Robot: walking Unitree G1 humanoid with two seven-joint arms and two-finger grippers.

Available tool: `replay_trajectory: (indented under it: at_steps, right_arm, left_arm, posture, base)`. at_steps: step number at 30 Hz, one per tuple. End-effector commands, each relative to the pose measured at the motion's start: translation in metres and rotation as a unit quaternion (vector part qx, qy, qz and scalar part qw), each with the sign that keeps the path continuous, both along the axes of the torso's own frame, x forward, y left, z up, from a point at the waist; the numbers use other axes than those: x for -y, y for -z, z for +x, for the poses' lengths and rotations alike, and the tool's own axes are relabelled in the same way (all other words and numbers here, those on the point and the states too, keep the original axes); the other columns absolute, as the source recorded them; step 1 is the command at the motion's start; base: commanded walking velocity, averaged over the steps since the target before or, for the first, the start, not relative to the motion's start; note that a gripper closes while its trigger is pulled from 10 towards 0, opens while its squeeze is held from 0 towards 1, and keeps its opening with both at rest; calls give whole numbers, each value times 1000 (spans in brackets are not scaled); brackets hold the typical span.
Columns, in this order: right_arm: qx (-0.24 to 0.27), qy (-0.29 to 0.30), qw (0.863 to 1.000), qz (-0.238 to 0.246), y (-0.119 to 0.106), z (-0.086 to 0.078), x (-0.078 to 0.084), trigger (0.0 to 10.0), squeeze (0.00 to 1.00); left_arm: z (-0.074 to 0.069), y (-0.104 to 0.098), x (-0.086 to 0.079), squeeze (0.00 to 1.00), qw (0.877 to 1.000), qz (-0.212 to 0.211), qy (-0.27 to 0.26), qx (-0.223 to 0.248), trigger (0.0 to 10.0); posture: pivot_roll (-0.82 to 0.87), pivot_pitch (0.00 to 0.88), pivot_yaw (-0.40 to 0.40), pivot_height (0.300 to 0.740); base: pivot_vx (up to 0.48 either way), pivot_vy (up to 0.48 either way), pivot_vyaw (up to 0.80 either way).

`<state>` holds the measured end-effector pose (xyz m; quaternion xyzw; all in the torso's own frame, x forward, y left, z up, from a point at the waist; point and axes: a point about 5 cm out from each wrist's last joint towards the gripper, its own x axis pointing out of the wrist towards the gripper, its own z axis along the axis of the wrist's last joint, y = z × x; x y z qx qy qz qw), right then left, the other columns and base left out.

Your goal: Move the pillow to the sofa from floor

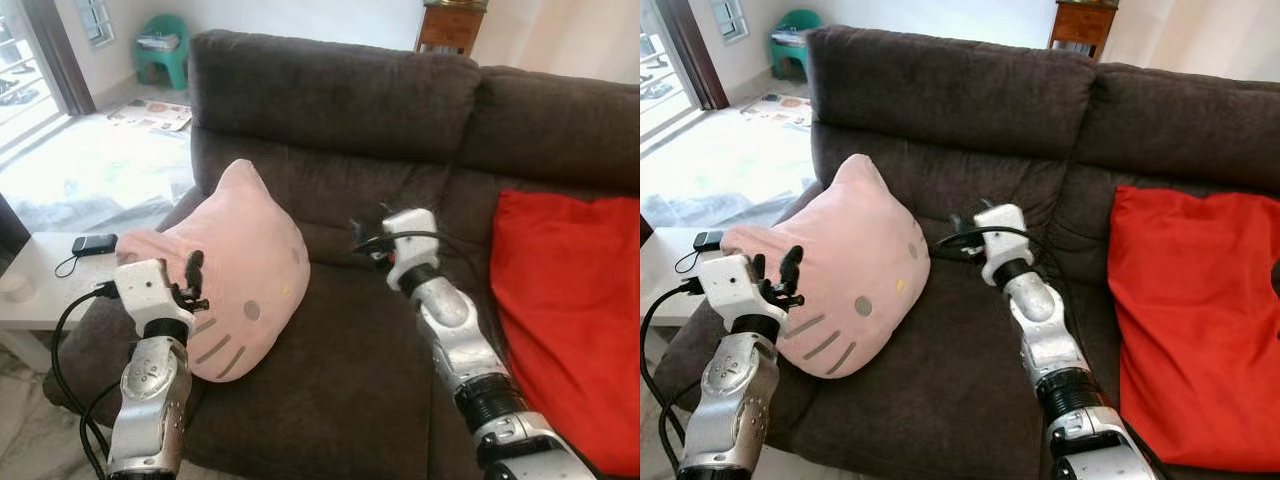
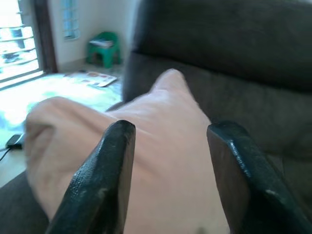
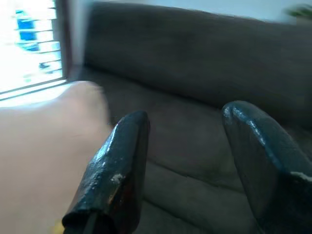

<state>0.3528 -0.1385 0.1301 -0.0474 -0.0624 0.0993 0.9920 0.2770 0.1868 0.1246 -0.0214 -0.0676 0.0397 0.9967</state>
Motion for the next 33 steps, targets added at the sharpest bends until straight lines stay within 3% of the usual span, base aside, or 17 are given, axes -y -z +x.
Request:
replay_trajectory:
  at_steps: [1, 6, 11, 19, 21, 22, 23, 29, 32, 33]
  right_arm:
    - [-15, 46, 999, 17, 10, -6, 18, 10000, 0]
    - [-51, 66, 996, 20, 42, -32, 37, 10000, 0]
    - [-114, 98, 989, 10, 82, -60, 56, 10000, 0]
    - [-146, 113, 983, 21, 99, -71, 58, 10000, 0]
    - [-155, 113, 981, 22, 104, -70, 57, 10000, 0]
    - [-155, 113, 981, 22, 104, -70, 57, 10000, 0]
    - [-172, 117, 978, 19, 110, -71, 57, 10000, 0]
    - [-228, 135, 964, 1, 130, -83, 70, 10000, 0]
    - [-285, 155, 945, -25, 149, -99, 82, 10000, 0]
    - [-317, 168, 933, -22, 159, -109, 88, 10000, 0]
  left_arm:
    - [-6, 5, 2, 0, 999, 33, 12, -9, 10000]
    - [-20, 20, -5, 0, 995, 88, -8, -35, 10000]
    - [-30, 37, -10, 0, 995, 70, -37, -59, 10000]
    - [-32, 61, -9, 0, 993, 61, -31, -98, 10000]
    - [-35, 89, -8, 0, 985, 53, -15, -163, 10000]
    - [-35, 89, -8, 0, 985, 53, -15, -163, 10000]
    - [-40, 109, -11, 0, 977, 54, -13, -208, 10000]
    - [-53, 134, -22, 0, 963, 36, -38, -264, 10000]
    - [-68, 151, -27, 0, 952, 39, -34, -302, 10000]
    - [-77, 159, -29, 0, 946, 33, -40, -320, 10000]
  posture:
    - [99, 0, -38, 734]
    - [100, 0, -38, 734]
    - [105, 0, -40, 734]
    - [96, 0, -27, 734]
    - [100, 0, -26, 734]
    - [100, 0, -26, 734]
    - [92, 0, -26, 734]
    - [98, 0, -27, 734]
    - [94, 0, -28, 734]
    - [94, 0, -27, 734]
  base:
    - [0, 0, 0]
    - [0, 0, 0]
    - [0, 0, 0]
    - [0, 0, 0]
    - [0, 0, 0]
    - [0, 0, 0]
    - [0, 0, 0]
    - [0, 0, 0]
    - [0, 0, 0]
    - [0, 0, 0]
